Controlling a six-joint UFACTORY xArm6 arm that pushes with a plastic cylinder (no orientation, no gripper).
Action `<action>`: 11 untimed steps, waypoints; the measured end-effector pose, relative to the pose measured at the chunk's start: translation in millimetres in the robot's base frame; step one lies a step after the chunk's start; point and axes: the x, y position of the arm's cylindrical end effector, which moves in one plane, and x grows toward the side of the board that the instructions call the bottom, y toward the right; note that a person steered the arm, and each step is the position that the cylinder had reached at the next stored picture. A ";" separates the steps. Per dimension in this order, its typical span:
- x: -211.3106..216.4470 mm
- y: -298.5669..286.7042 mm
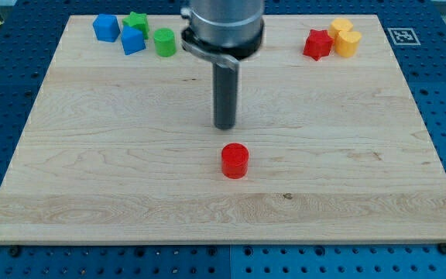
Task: Slide the group of blocks right a bit
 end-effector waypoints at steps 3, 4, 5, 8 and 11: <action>-82.0 -133.3; -121.5 -187.8; -175.0 -244.1; -222.9 -261.2; -205.3 -197.1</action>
